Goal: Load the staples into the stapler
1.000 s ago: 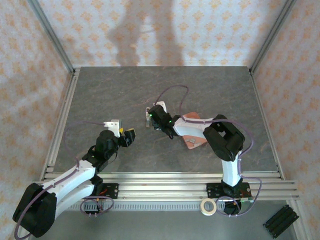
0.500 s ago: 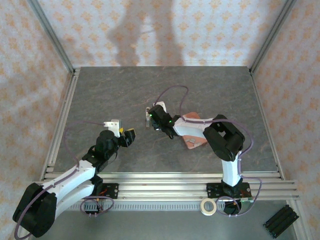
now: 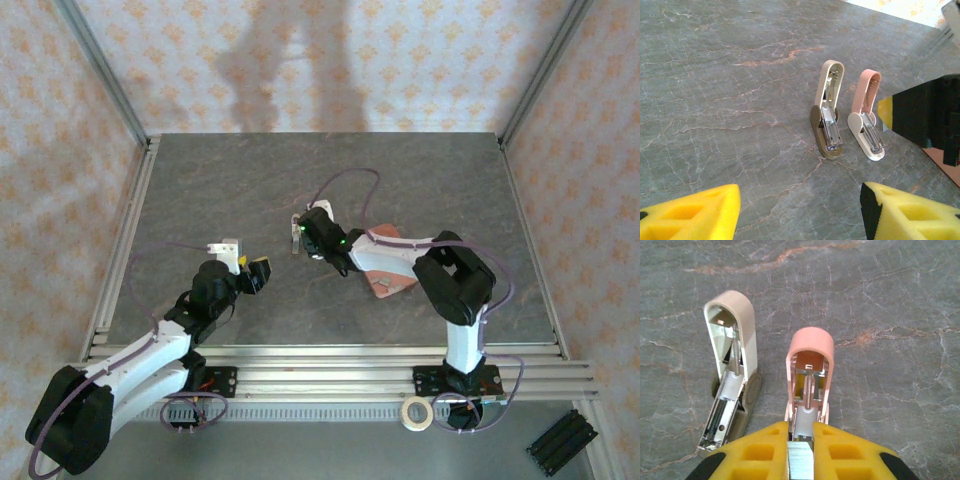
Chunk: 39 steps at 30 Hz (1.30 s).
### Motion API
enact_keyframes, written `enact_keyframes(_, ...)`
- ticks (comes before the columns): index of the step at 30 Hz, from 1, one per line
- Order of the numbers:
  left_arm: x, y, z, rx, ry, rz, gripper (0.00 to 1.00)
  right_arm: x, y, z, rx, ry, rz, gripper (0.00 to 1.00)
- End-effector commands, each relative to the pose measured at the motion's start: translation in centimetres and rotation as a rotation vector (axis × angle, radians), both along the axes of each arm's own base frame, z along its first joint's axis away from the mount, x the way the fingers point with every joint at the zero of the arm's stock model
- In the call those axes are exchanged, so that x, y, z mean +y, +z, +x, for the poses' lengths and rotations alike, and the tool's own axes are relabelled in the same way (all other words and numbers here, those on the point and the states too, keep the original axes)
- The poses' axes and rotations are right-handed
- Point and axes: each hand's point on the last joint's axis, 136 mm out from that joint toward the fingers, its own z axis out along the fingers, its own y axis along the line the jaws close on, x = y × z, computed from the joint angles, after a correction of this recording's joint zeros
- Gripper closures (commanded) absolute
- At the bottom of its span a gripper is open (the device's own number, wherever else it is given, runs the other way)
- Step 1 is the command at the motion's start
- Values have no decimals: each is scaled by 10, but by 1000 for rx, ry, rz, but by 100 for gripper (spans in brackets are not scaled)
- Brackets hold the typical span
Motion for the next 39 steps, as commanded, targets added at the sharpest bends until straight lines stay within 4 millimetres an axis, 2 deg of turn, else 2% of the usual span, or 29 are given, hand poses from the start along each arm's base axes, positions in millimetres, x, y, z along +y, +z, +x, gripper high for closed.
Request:
enact_keyframes(1, 4, 8, 4, -30, 21, -7, 35, -3, 6, -1, -9, -16, 3, 84)
enact_keyframes(17, 3, 11, 5, -36, 20, -5, 34, 0, -14, -1, 26, -16, -10, 84)
enact_keyframes(39, 4, 8, 4, -29, 21, -1, 34, 0, -25, -4, 53, -13, -21, 84)
